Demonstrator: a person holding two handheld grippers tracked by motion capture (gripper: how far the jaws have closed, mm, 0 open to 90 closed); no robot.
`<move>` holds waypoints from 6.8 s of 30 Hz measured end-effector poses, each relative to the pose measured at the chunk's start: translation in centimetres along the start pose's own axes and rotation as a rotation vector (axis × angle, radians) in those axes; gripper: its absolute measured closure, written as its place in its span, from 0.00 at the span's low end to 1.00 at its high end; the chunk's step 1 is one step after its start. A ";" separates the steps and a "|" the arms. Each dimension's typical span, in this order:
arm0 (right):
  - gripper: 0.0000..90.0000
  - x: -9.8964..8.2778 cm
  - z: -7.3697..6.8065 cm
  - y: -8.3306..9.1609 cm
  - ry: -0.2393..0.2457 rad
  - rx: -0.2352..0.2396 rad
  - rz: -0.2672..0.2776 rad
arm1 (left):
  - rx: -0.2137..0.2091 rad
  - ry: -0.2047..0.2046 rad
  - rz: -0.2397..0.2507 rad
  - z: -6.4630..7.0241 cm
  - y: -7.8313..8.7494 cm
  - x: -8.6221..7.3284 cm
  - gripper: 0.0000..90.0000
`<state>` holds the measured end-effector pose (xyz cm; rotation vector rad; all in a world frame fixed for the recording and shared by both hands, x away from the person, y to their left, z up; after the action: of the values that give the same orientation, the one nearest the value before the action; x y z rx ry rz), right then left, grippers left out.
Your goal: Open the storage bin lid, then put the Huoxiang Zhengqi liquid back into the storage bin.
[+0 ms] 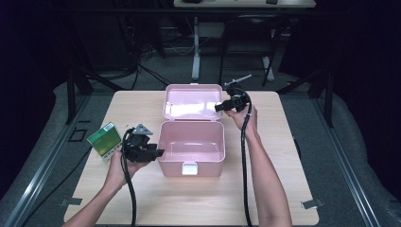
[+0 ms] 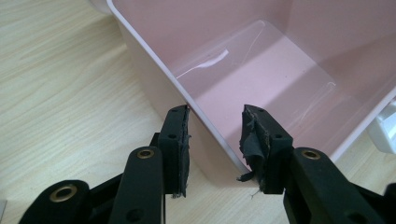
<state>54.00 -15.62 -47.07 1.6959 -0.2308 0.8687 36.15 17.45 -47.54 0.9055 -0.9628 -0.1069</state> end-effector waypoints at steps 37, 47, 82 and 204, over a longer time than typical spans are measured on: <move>0.58 -0.9 -0.1 -1.8 -0.025 0.020 -0.065 | -0.008 0.000 -0.004 0.2 0.0 0.0 0.67; 0.49 -0.9 0.2 -0.9 -0.022 -0.006 -0.053 | -0.003 -0.003 -0.004 0.2 0.0 0.0 0.67; 0.18 -4.4 -1.2 9.8 0.100 -0.050 0.066 | -0.057 -0.035 -0.059 -0.6 2.8 0.9 0.26; 0.10 -26.5 -1.2 10.3 -0.035 -0.150 0.112 | 0.136 0.079 -0.573 -14.6 10.1 -0.1 0.58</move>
<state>28.96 -25.39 -56.47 1.5707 -0.4088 0.8823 43.99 33.01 -44.05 1.2836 -0.6197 -0.4930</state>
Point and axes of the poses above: each handheld gripper's, and its own axes: y roughly backward along the jaws, x roughly out of its top, z roughly to its right, the point moved 1 cm from there along -y, roughly forward along the jaws, and after that the axes turned 13 degrees about -x, right-handed, at the moved point
